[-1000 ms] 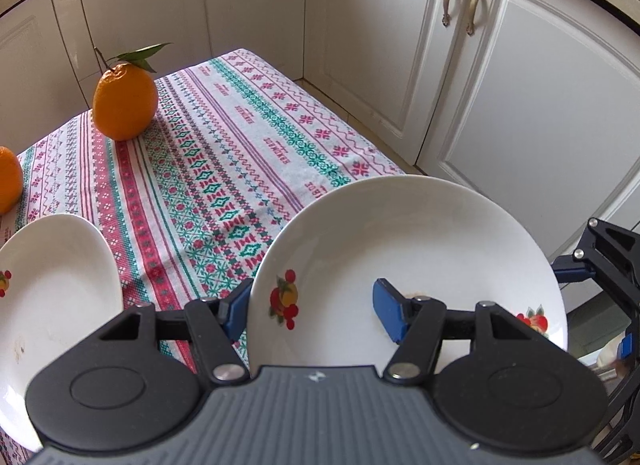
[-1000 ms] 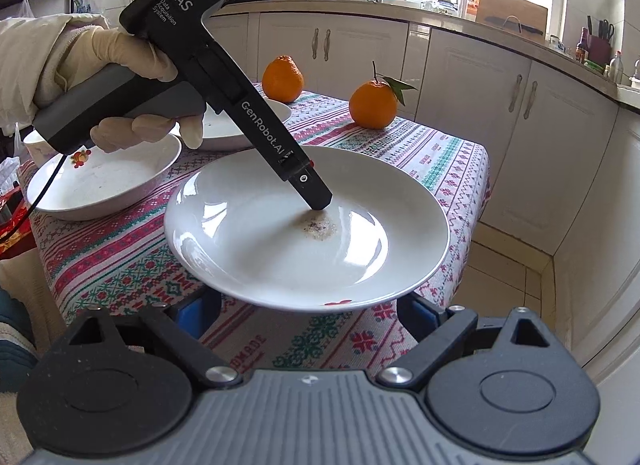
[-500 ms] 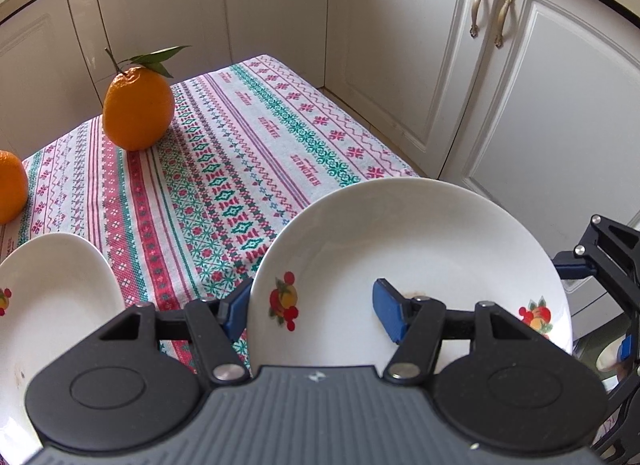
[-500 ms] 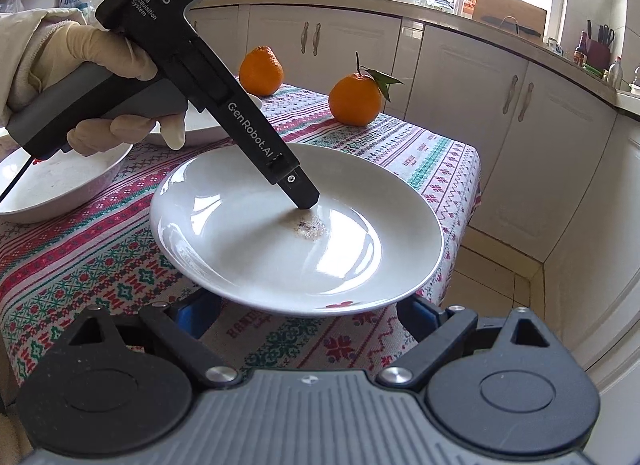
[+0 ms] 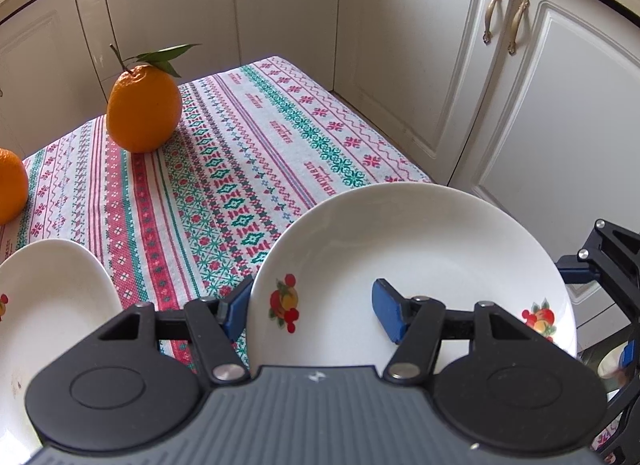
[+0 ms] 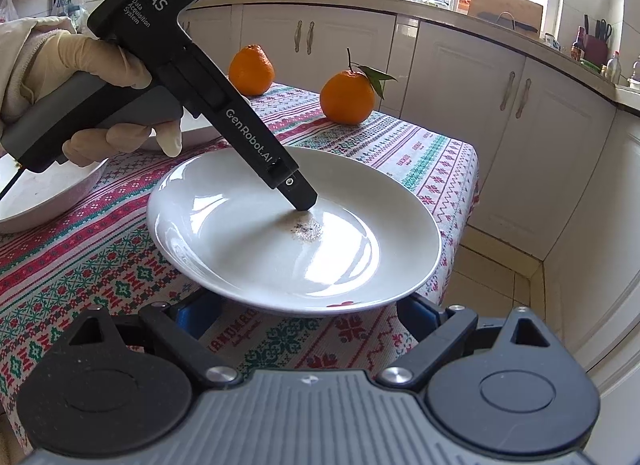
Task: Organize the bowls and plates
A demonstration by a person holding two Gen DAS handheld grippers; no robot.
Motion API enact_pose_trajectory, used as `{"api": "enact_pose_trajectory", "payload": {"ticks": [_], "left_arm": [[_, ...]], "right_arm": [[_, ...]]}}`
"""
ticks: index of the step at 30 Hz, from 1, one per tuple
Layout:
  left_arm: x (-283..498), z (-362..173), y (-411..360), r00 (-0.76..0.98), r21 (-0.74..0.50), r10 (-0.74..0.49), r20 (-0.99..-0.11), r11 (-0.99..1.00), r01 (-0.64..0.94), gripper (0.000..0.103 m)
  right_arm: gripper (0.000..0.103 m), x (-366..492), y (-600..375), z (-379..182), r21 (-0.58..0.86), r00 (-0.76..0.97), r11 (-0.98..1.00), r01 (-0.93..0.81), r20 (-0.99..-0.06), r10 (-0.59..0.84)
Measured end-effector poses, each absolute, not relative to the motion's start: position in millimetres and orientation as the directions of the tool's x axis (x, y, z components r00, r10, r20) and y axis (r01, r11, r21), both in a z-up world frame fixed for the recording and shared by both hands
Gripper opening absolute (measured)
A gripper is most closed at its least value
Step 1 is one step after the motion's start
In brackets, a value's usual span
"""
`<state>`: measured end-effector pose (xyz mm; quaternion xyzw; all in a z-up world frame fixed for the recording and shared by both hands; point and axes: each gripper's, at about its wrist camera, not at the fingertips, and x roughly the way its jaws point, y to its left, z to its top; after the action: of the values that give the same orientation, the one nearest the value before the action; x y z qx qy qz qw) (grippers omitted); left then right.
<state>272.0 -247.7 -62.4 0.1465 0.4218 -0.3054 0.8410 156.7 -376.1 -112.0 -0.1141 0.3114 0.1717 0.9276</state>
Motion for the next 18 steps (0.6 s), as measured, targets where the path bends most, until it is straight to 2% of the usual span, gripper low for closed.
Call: {"api": "enact_pose_trajectory", "payload": {"ticks": [3,6,18], "left_arm": [[272,-62,-247,0.451,-0.021,-0.398,-0.799,0.768,0.64,0.067],[269,-59,-247,0.464,-0.009,-0.399,-0.791,0.766,0.643,0.08],[238,-25,-224,0.51,0.004,-0.426,-0.748,0.764,0.645,0.09]], "right_arm": [[0.098,157,-375,-111,-0.108,0.744,0.915,-0.388,-0.623,0.242],[0.103,158,-373,-111,-0.106,0.73,0.911,-0.398,-0.638,0.244],[0.103,130,-369,-84,-0.094,0.762,0.932,-0.35,-0.607,0.225]]}}
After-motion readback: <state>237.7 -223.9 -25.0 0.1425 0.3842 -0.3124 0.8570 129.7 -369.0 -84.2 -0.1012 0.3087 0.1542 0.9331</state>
